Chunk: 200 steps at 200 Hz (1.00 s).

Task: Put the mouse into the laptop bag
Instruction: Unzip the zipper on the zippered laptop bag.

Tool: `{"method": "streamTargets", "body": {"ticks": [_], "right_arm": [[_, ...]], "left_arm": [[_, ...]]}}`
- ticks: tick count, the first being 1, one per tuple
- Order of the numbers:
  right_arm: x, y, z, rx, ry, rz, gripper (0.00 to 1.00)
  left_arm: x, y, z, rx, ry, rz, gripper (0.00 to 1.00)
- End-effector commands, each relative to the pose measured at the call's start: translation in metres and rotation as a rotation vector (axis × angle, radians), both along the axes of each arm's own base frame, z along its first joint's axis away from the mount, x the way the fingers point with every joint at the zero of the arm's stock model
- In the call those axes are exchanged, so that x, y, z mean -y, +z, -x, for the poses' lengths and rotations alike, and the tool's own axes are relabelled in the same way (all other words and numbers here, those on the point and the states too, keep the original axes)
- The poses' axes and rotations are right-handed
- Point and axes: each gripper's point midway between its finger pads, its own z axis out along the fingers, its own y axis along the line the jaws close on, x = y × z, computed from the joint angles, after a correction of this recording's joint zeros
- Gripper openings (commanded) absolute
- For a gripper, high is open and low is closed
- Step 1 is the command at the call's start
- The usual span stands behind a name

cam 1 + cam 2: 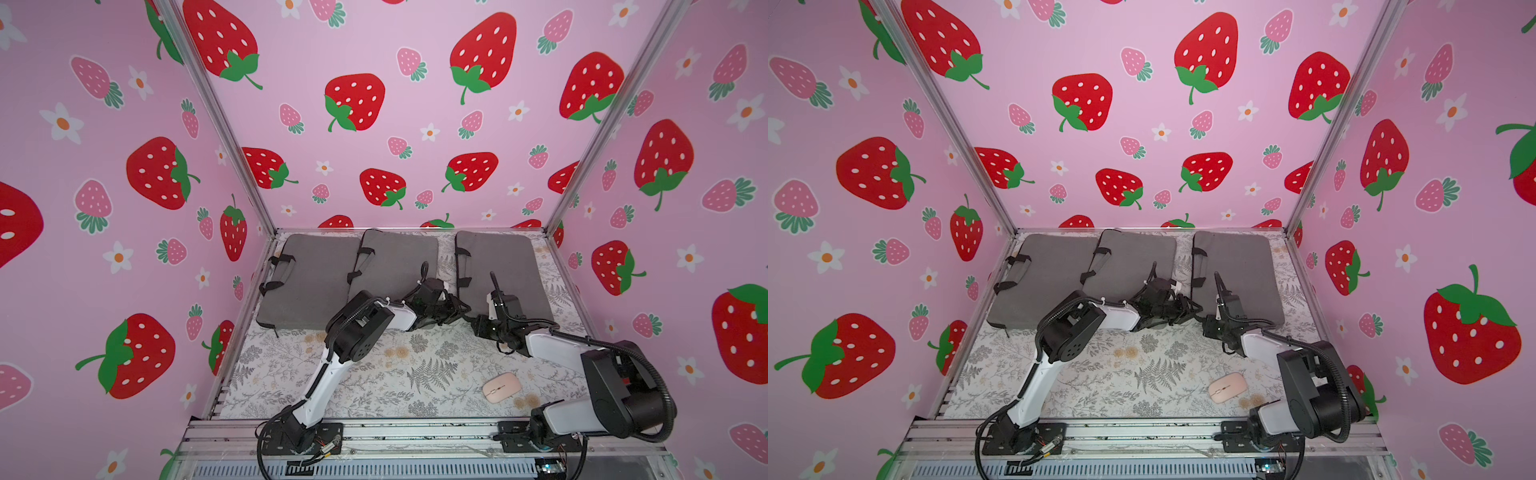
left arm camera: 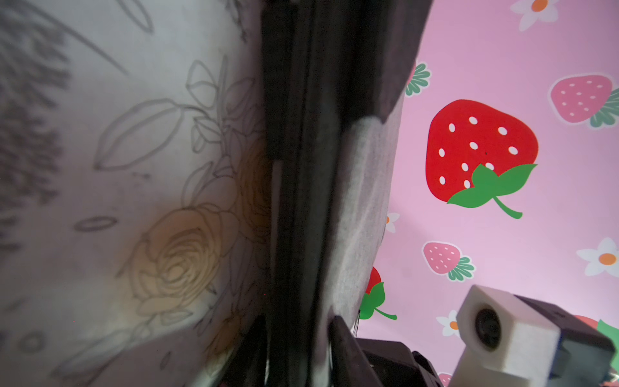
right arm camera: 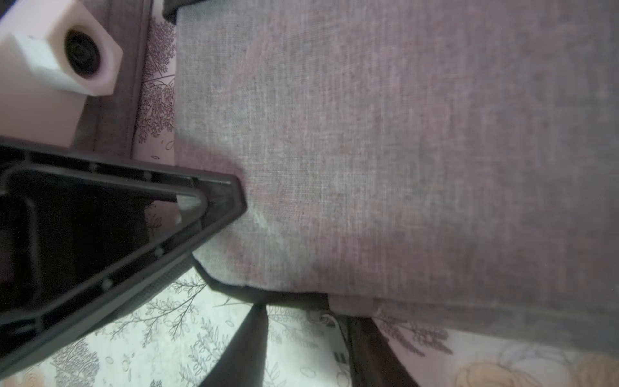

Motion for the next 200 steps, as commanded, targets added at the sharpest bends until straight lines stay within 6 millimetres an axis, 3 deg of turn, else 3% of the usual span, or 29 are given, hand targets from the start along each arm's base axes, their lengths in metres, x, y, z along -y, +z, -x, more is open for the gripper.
{"method": "streamTargets", "body": {"ticks": [1,57,92,140,179,200], "right_arm": [[0.015,-0.019,0.007,-0.062,-0.045,0.080,0.40],[0.017,-0.021,0.008,-0.068,-0.059,0.080,0.13],[0.019,-0.011,0.012,-0.046,-0.075,0.061,0.01],[0.015,0.008,0.020,-0.023,-0.043,0.066,0.00],[-0.006,0.012,0.028,-0.019,0.040,0.105,0.00],[-0.016,0.017,0.029,-0.008,0.085,0.090,0.00]], "left_arm": [[-0.001,0.006,-0.009,-0.008,0.013,0.010,0.33],[0.002,0.006,-0.011,-0.015,0.015,0.021,0.32],[0.007,0.007,-0.012,-0.018,0.009,0.032,0.32],[0.028,0.013,-0.001,0.008,-0.031,0.050,0.31],[0.060,0.012,0.023,0.015,-0.095,0.060,0.08],[0.073,0.008,0.034,0.008,-0.111,0.069,0.02]]}}
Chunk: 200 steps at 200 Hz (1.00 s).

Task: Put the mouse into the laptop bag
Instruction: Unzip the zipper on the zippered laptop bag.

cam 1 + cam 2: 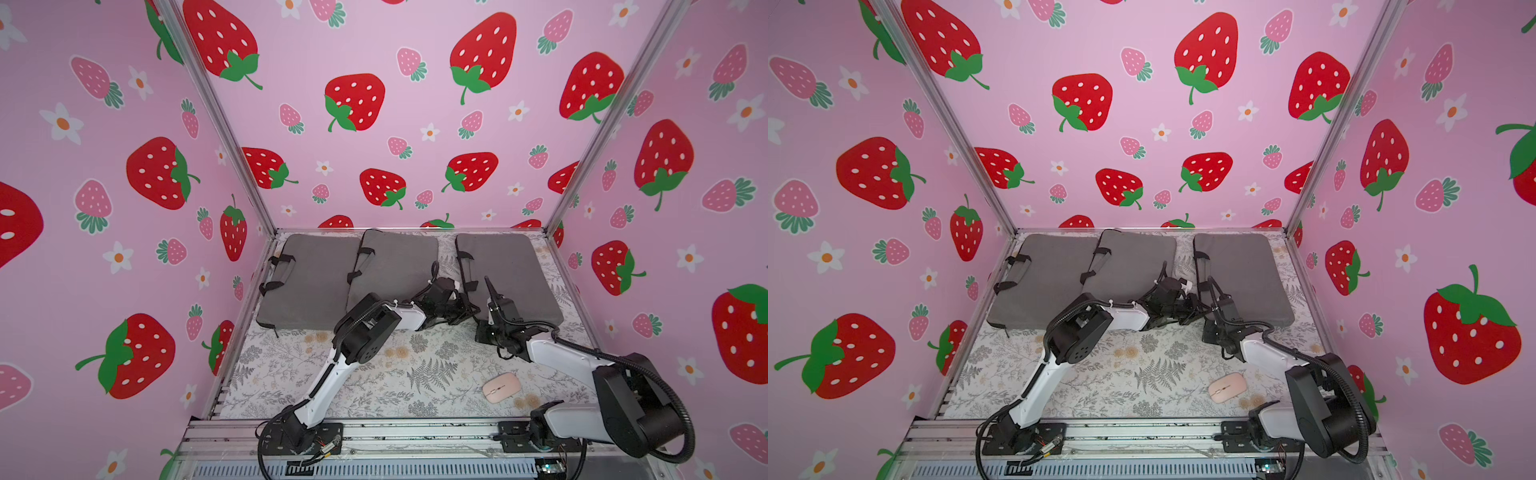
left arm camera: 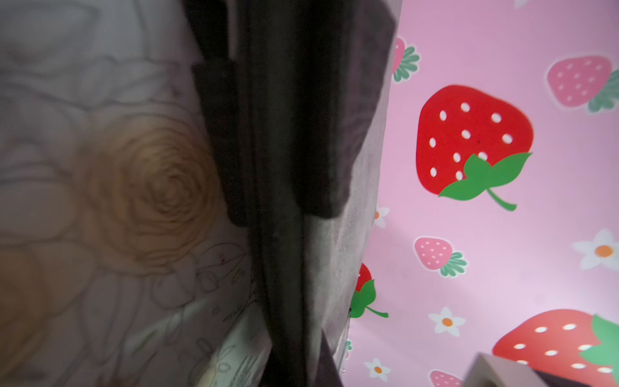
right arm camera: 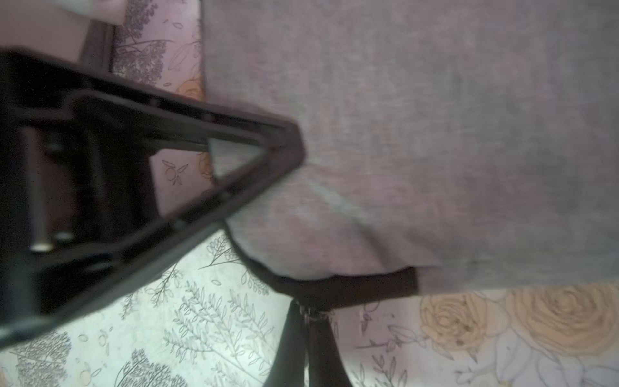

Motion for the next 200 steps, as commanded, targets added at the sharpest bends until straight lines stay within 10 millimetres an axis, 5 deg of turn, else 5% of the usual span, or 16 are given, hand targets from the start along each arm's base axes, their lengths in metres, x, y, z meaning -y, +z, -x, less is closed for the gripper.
{"method": "streamTargets", "body": {"ticks": [1,47,65,85,119,148,200], "right_arm": [[-0.015,0.011,0.003,0.007,0.072,-0.014,0.00],[-0.015,0.013,0.004,0.013,0.060,-0.031,0.00],[-0.004,0.013,0.005,0.009,-0.012,-0.020,0.00],[0.009,0.014,0.007,0.005,-0.095,-0.050,0.00],[0.039,0.014,0.016,0.001,-0.269,-0.076,0.00],[0.084,0.005,0.033,-0.102,-0.507,-0.004,0.00],[0.145,0.018,0.065,-0.187,-0.793,0.174,0.00]], "left_arm": [[0.028,0.001,0.023,-0.006,-0.063,0.034,0.02],[0.039,0.005,0.040,-0.001,-0.079,0.072,0.04],[0.035,0.010,0.043,0.032,-0.073,0.046,0.31],[0.024,0.011,0.042,0.071,-0.056,-0.039,0.47],[0.010,0.027,0.031,0.107,-0.021,-0.033,0.48],[-0.006,0.039,0.014,0.122,0.014,-0.027,0.48],[-0.043,0.038,-0.018,0.148,0.109,-0.079,0.49]]}}
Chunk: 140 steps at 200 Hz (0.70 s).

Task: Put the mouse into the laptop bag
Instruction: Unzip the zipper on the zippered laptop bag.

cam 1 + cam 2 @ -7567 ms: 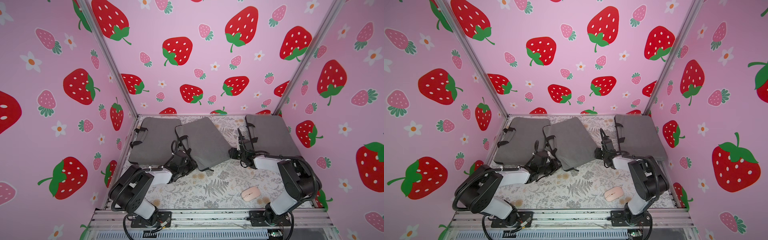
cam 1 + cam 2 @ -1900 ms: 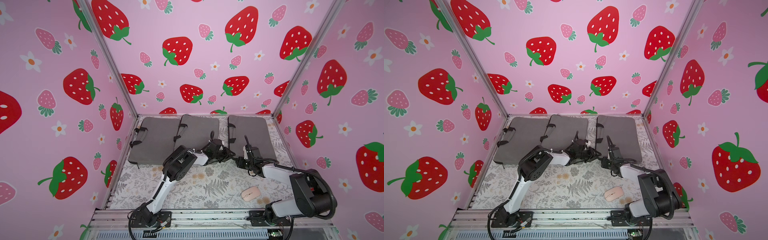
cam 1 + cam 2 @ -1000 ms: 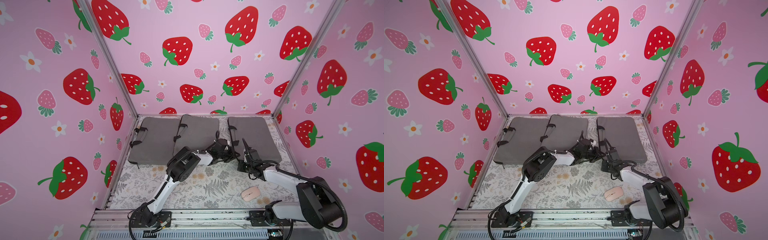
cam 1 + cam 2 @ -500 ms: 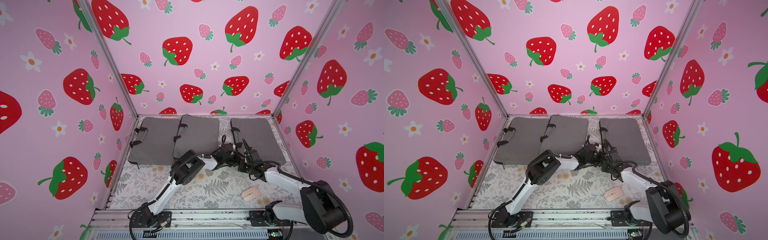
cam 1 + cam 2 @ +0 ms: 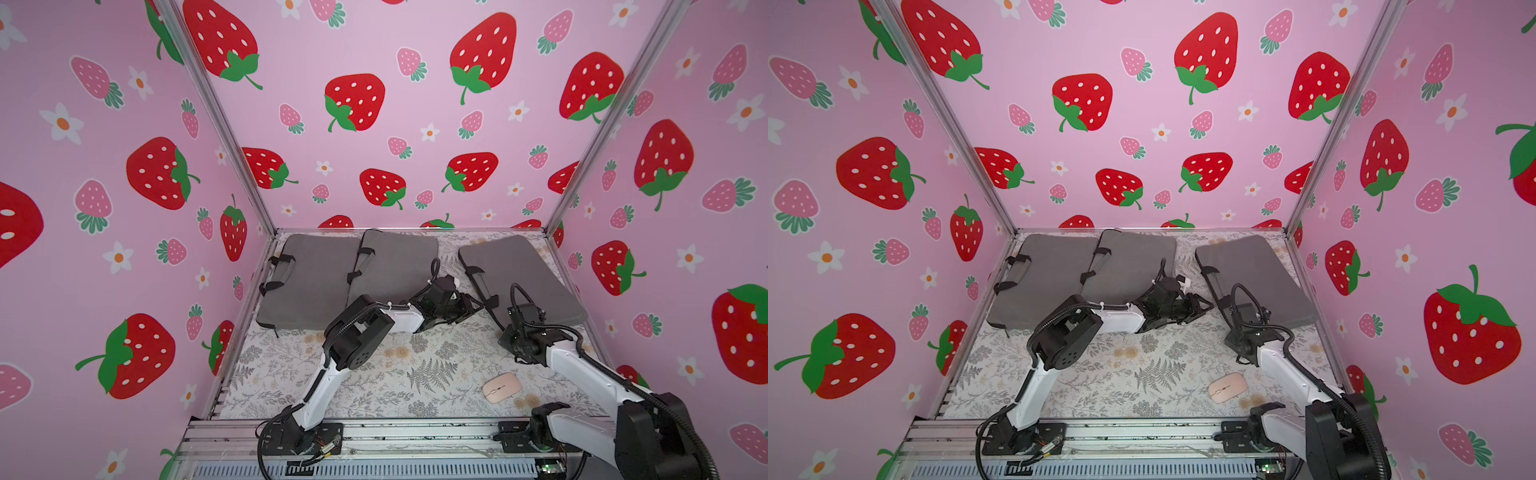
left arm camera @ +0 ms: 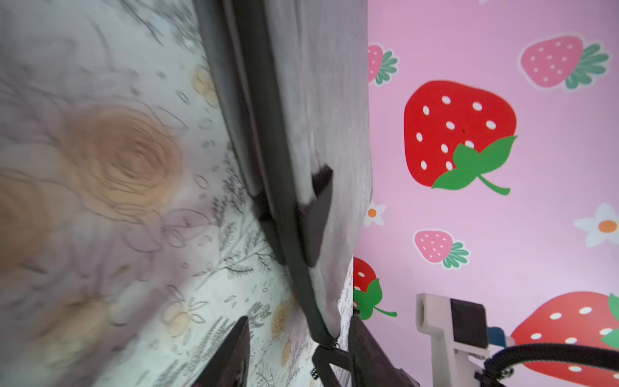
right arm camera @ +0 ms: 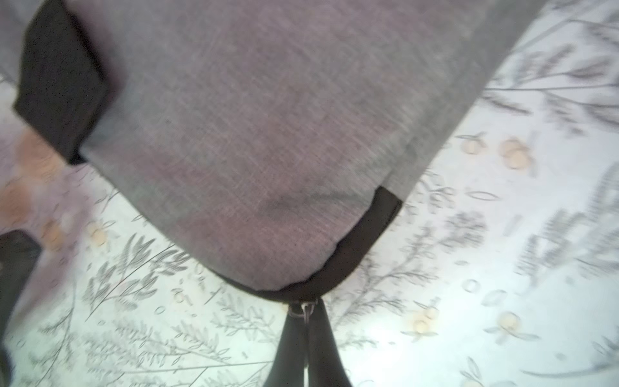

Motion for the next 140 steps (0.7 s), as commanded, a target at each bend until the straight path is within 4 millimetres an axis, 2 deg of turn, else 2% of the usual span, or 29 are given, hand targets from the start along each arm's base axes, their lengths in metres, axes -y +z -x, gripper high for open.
{"method": "streamTargets", "body": {"ticks": [1,51,101,140], "right_arm": [[0.038,0.007,0.028,-0.075,-0.184,0.108,0.00],[0.053,0.005,0.046,0.001,-0.286,0.036,0.00],[0.056,0.009,0.052,0.061,-0.301,0.000,0.00],[0.057,0.009,0.052,0.064,-0.297,0.000,0.00]], "left_arm": [[-0.015,0.007,-0.014,0.042,0.047,-0.031,0.49],[-0.014,-0.007,-0.048,0.047,0.072,-0.042,0.49],[-0.014,-0.021,-0.084,0.108,0.131,-0.093,0.49],[-0.008,-0.040,-0.097,0.065,0.132,-0.113,0.49]]}}
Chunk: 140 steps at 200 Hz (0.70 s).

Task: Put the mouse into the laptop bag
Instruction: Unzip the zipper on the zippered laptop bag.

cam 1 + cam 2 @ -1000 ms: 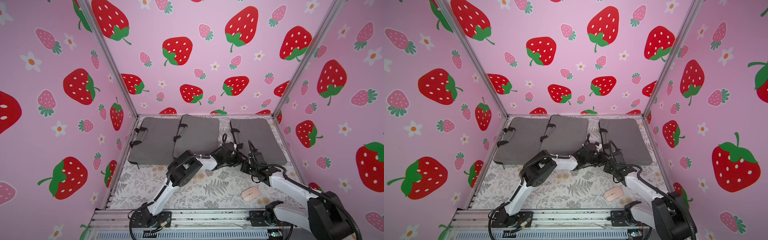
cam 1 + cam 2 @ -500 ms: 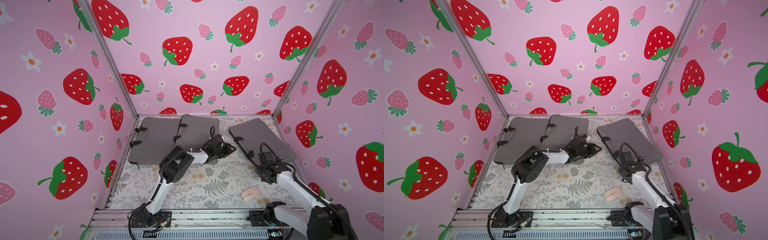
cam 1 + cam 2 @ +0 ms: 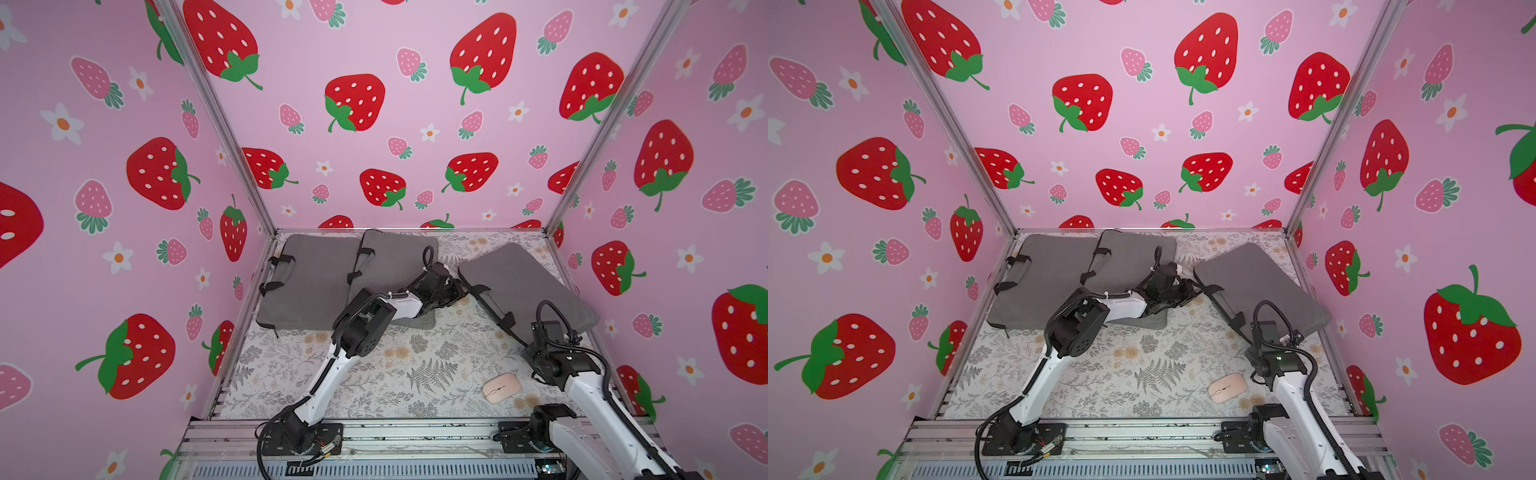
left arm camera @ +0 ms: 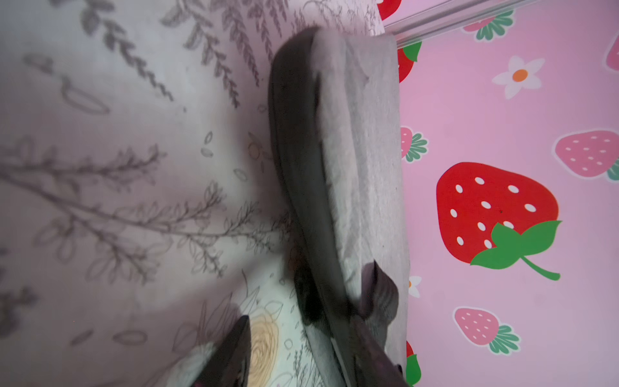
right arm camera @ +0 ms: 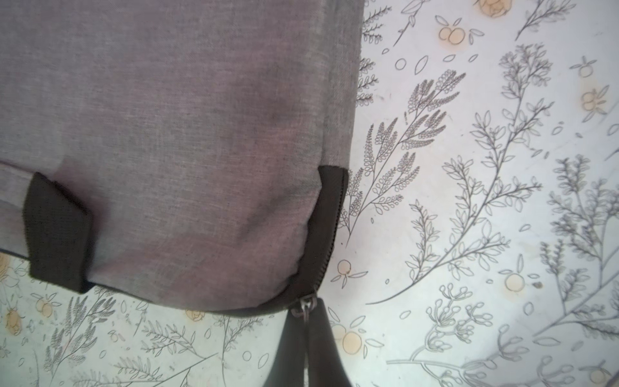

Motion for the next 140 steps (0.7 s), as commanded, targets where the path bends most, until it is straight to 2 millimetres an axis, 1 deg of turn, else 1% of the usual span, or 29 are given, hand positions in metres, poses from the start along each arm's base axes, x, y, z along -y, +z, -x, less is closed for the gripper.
{"method": "streamTargets", "body": {"ticks": [1,46,72,76,82,98,104,107,109,111,133,140], "right_arm": [[0.005,-0.002,0.007,-0.017,-0.033,0.009,0.00],[0.005,-0.003,0.006,-0.017,-0.019,0.011,0.00],[0.003,-0.003,0.004,-0.007,-0.003,0.004,0.00],[0.002,-0.003,0.003,-0.005,0.003,0.002,0.00],[0.001,-0.003,0.002,-0.002,0.011,-0.002,0.00],[-0.006,-0.003,-0.004,0.013,0.052,-0.019,0.00],[-0.010,-0.004,-0.007,0.026,0.076,-0.030,0.00],[-0.012,-0.005,-0.010,0.032,0.090,-0.039,0.00],[-0.014,-0.005,-0.010,0.034,0.100,-0.045,0.00],[-0.015,-0.005,-0.012,0.040,0.107,-0.050,0.00],[-0.035,-0.005,-0.026,0.082,0.207,-0.112,0.00],[-0.041,-0.005,-0.030,0.094,0.234,-0.130,0.00]], "left_arm": [[0.001,-0.010,-0.011,-0.012,0.015,-0.036,0.49],[0.010,-0.028,-0.018,-0.057,0.009,-0.031,0.49],[0.016,-0.031,-0.021,-0.068,0.004,-0.009,0.48],[0.017,-0.031,-0.021,-0.070,0.002,-0.006,0.46],[0.019,-0.031,-0.021,-0.073,-0.003,0.002,0.41],[0.025,-0.029,-0.021,-0.077,-0.020,0.034,0.16],[0.026,-0.027,-0.020,-0.084,-0.026,0.046,0.09],[0.028,-0.025,-0.020,-0.084,-0.032,0.052,0.07],[0.029,-0.024,-0.019,-0.084,-0.036,0.056,0.02],[0.029,-0.023,-0.019,-0.084,-0.041,0.060,0.00],[0.032,-0.023,-0.011,-0.097,-0.062,0.083,0.00],[0.033,-0.019,-0.009,-0.092,-0.065,0.094,0.00]]}}
